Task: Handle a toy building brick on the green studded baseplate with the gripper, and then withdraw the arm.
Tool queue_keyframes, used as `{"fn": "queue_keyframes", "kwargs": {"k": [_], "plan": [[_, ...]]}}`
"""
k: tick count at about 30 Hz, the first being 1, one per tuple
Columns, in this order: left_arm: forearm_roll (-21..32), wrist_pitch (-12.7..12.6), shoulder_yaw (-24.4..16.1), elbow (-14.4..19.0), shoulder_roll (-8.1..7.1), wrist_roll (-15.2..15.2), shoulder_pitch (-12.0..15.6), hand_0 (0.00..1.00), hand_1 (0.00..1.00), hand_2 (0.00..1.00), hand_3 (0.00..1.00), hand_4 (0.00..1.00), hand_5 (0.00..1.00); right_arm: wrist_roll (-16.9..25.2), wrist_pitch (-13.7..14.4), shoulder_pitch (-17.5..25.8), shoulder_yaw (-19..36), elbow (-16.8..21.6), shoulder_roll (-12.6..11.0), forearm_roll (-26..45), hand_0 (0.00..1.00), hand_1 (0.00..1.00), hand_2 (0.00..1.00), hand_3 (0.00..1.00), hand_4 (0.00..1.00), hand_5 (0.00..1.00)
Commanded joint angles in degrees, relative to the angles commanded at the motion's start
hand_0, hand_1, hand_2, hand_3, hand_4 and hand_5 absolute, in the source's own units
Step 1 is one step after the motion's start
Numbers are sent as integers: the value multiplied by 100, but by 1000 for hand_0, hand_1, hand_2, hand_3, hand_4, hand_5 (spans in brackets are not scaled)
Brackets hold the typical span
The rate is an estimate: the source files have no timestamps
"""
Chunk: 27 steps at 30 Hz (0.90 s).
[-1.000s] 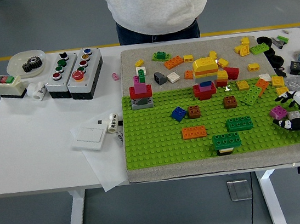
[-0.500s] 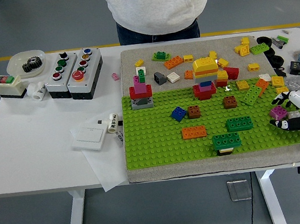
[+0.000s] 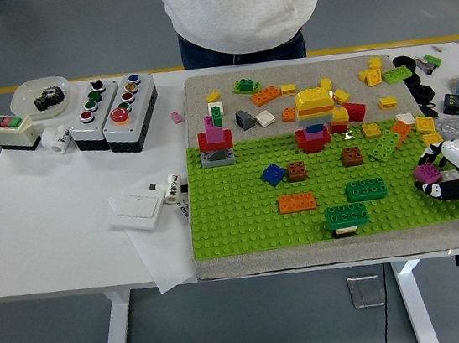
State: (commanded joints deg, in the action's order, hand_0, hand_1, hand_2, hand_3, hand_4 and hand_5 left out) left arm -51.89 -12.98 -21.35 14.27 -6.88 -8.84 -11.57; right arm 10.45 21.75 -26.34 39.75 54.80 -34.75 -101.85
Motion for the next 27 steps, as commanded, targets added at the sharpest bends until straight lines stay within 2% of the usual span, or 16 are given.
{"fn": "queue_keyframes", "kwargs": {"k": [4,5,15,27], "plan": [[-6,2,-3,1,-1,-1,-5,761,745,751,609,658,626,38,19,-5,0,-14,0,-17,335,466,556,550,731,417],[-7,2,-3,1,-1,-1,-7,761,745,751,608,660,628,46,20,-7,0,-23,1,-20,308,446,535,524,688,410],[-7,5,0,6,1,-3,-14,761,745,751,608,659,627,113,-86,-35,-11,-119,32,-102,294,435,522,507,678,414],[-24,10,-3,11,-2,-10,-25,766,746,755,608,660,628,203,3,-49,-13,-187,49,-184,292,426,508,496,645,416]]}}
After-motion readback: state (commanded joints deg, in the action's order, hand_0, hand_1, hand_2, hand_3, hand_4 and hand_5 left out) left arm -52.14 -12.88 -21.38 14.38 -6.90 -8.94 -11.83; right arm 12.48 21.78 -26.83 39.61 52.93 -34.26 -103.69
